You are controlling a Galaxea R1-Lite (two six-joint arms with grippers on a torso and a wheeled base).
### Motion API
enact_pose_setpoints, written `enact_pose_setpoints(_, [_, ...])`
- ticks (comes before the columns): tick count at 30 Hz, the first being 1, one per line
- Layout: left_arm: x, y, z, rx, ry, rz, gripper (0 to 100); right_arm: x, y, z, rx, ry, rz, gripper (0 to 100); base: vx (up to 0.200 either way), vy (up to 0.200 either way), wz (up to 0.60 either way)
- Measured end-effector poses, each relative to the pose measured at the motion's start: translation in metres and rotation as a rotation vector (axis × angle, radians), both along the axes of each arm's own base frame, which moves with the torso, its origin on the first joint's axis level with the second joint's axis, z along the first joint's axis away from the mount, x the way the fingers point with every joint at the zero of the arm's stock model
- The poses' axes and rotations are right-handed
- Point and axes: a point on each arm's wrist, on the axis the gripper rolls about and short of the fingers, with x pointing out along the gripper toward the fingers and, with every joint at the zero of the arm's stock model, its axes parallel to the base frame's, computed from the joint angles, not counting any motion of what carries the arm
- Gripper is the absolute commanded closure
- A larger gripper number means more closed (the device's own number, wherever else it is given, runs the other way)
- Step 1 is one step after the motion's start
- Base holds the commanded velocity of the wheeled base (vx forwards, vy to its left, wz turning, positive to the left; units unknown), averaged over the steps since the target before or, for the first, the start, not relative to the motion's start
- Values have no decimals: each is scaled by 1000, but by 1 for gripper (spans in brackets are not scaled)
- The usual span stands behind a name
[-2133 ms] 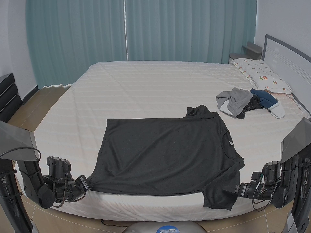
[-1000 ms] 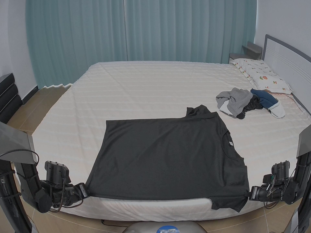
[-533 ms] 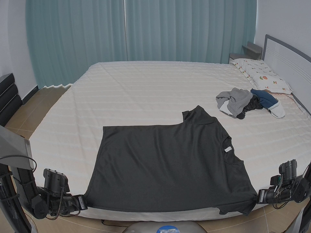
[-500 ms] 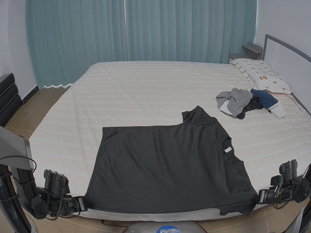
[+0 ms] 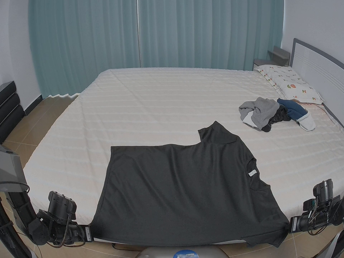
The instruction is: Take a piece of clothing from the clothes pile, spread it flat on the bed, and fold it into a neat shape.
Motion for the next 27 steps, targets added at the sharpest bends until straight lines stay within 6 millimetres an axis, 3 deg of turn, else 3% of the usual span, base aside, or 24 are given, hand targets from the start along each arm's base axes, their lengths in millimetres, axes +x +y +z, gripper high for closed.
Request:
enact_pose_setpoints(5, [-7, -4, 5, 9, 15, -37, 100, -6, 1, 7, -9, -18, 19, 100, 0, 0, 0])
enact_pose_setpoints(12, [0, -5, 11, -17, -51, -7, 100, -5, 1, 11, -17, -59, 54, 100, 0, 0, 0])
enact_pose_setpoints(20, [30, -5, 27, -135, -268, 133, 100, 24, 0, 31, 4, -284, 64, 100, 0, 0, 0])
enact_pose_setpoints(27, [41, -3, 34, -178, -345, 176, 100, 44, 3, 46, 62, -375, 17, 100, 0, 0, 0])
